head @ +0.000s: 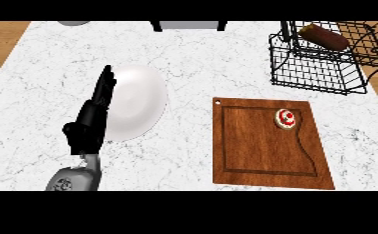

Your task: Pick the sweet potato from the cutting board and place it in the tiered basket

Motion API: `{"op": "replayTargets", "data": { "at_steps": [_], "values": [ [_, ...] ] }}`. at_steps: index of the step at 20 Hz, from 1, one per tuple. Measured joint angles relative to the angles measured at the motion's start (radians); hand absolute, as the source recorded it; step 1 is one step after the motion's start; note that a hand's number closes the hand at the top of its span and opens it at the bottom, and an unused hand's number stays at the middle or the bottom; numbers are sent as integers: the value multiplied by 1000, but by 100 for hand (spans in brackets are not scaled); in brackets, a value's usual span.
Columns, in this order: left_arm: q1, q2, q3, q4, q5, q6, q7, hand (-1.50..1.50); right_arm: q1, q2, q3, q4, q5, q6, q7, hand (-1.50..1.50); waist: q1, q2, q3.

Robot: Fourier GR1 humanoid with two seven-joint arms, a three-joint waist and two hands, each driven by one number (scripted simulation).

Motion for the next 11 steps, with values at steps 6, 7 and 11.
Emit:
{"op": "replayTargets", "data": {
  "at_steps": [6, 7, 11],
  "values": [
    [0, 11, 25, 18, 7, 2, -11, 0, 161, -42, -191, -169, -170, 60, 1, -150, -21, -4, 0],
    [4, 5, 21, 16, 1, 10, -11, 0, 198, -50, -228, -202, -204, 84, -4, -150, -26, -5, 1],
    [2, 3, 22, -2, -6, 19, 5, 0, 367, -78, -390, -292, -355, 198, -73, -150, -37, -7, 1]
  ]
}}
